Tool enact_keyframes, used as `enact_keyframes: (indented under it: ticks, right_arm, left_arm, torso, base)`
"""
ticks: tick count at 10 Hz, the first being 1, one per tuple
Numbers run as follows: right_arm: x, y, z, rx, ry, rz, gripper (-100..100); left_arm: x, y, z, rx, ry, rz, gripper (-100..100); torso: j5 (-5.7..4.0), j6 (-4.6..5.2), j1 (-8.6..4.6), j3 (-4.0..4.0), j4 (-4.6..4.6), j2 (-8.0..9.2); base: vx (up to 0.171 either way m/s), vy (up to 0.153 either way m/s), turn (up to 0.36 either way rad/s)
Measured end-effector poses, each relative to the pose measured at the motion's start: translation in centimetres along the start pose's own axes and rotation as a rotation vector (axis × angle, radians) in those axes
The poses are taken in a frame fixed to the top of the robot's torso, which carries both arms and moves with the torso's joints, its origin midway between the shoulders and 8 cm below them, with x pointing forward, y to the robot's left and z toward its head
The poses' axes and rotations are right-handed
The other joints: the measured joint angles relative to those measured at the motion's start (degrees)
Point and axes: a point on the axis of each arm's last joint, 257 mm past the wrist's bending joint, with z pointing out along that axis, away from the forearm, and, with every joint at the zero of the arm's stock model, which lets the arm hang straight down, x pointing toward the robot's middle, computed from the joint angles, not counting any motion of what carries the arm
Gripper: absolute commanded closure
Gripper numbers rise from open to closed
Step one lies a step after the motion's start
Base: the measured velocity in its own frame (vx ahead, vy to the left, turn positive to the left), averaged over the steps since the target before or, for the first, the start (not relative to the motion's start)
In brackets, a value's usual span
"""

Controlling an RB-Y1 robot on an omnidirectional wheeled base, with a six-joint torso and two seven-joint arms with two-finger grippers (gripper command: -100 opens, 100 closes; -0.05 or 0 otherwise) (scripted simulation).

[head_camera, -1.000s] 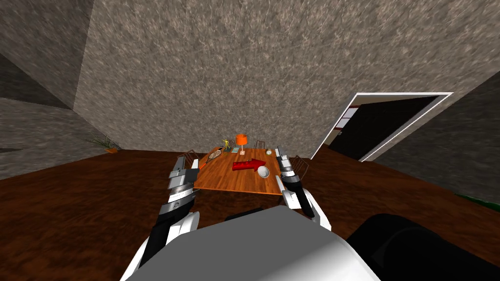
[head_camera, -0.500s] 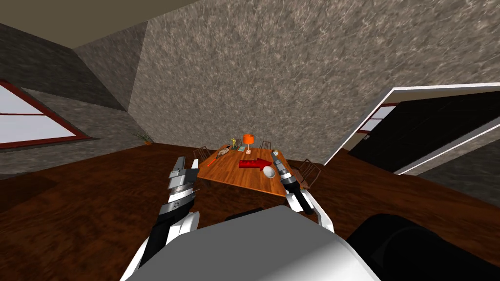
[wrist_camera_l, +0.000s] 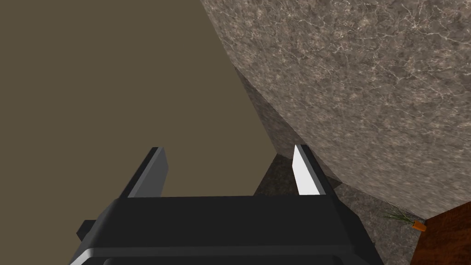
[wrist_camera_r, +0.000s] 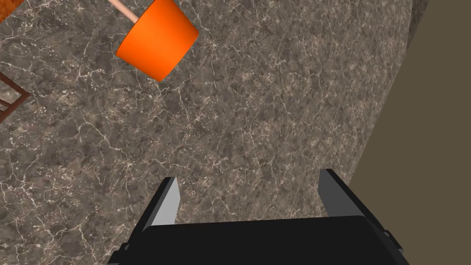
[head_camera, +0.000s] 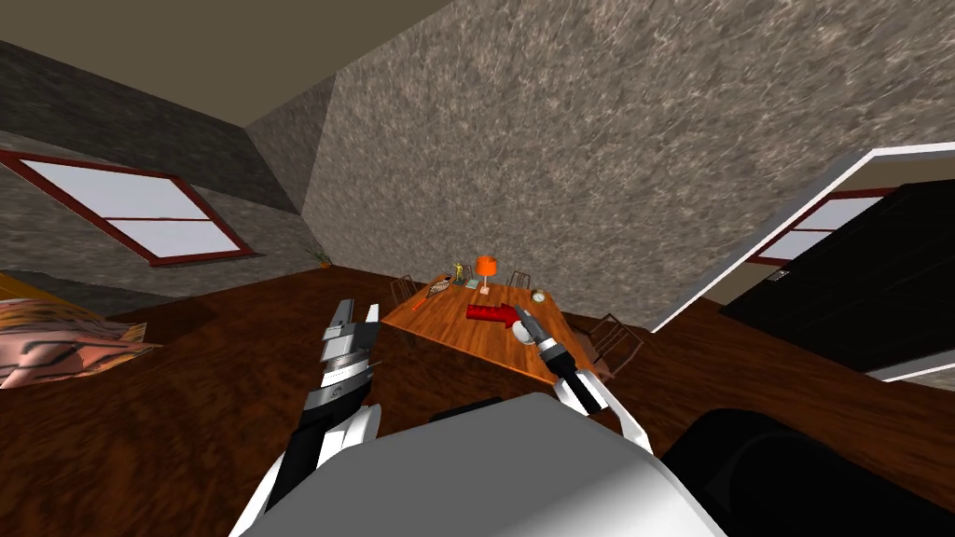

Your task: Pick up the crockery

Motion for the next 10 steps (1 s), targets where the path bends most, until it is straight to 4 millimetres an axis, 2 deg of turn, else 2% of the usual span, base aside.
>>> enact_keyframes:
  ticks: [2, 5, 8, 10]
  right_arm:
    - [1.1, -2.3, -0.3, 0.048, 0.046, -0.037, -100]
    - [3.5, -7.2, -2.2, 0.149, 0.133, -0.103, -100]
    - [6.3, -12.4, -5.6, 0.279, 0.240, -0.179, -100]
    - [7.5, -14.8, -7.3, 0.341, 0.292, -0.216, -100]
  left_arm:
    - [0.0, 0.0, 0.0, 0.000, 0.000, 0.000, 0]
    - [0.0, 0.0, 0.0, 0.000, 0.000, 0.000, 0]
    - [0.0, 0.0, 0.0, 0.000, 0.000, 0.000, 0]
    - [0.0, 0.0, 0.0, 0.000, 0.000, 0.000, 0]
  torso:
    - [0.00, -0.02, -0.01, -0.02, -0.01, -0.03]
    - [0.00, -0.05, -0.02, -0.03, -0.01, -0.05]
    - [0.00, -0.04, -0.03, -0.02, -0.01, -0.04]
    - [-0.01, -0.05, -0.02, -0.03, -0.01, -0.06]
  base:
    - [-0.003, 0.005, 0.206]
    - [-0.001, 0.003, 0.279]
    - [0.002, -0.004, 0.197]
    - [0.003, -0.004, 0.226]
